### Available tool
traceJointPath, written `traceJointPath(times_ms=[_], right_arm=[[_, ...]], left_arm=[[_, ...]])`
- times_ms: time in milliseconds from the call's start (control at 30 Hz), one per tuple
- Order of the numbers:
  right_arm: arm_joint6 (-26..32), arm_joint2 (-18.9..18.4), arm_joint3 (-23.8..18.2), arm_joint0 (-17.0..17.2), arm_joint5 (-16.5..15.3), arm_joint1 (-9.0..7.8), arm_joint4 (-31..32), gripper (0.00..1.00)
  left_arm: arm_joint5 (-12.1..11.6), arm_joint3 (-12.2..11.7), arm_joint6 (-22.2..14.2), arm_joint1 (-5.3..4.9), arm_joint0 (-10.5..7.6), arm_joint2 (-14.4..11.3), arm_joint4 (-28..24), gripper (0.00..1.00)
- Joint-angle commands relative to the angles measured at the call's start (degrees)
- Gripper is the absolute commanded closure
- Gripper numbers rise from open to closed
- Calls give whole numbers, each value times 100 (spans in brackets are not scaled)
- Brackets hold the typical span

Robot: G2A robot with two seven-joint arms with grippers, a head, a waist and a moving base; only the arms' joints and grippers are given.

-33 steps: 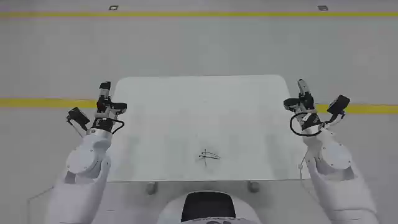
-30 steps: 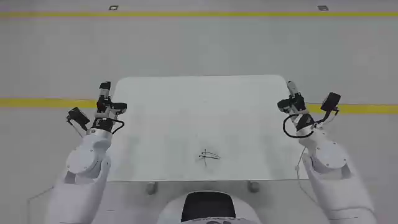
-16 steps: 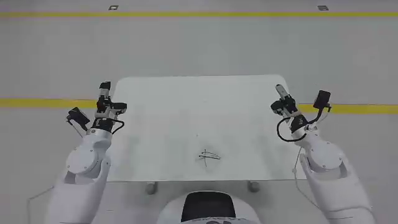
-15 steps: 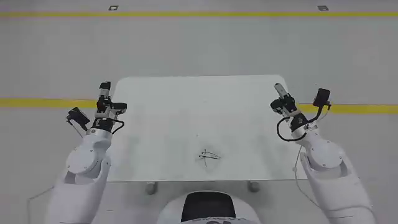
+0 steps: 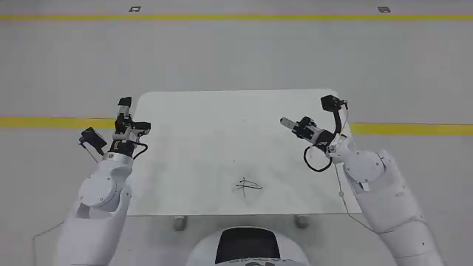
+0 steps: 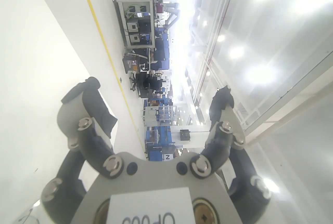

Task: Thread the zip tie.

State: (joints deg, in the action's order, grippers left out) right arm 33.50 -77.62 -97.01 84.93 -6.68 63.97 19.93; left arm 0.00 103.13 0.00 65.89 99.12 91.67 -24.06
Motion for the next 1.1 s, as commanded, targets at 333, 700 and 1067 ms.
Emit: traceJointPath(times_ms=[333, 700, 1067], right_arm=[[200, 50, -175, -115, 51, -37, 713, 0], [1852, 1423, -214, -1194, 37, 36, 2248, 0], [2226, 1979, -83, -1346, 154, 112, 2403, 0]], left_arm=[[0, 0, 0, 0, 0, 0, 0, 0], [0, 0, 0, 0, 0, 0, 0, 0], [0, 0, 0, 0, 0, 0, 0, 0]])
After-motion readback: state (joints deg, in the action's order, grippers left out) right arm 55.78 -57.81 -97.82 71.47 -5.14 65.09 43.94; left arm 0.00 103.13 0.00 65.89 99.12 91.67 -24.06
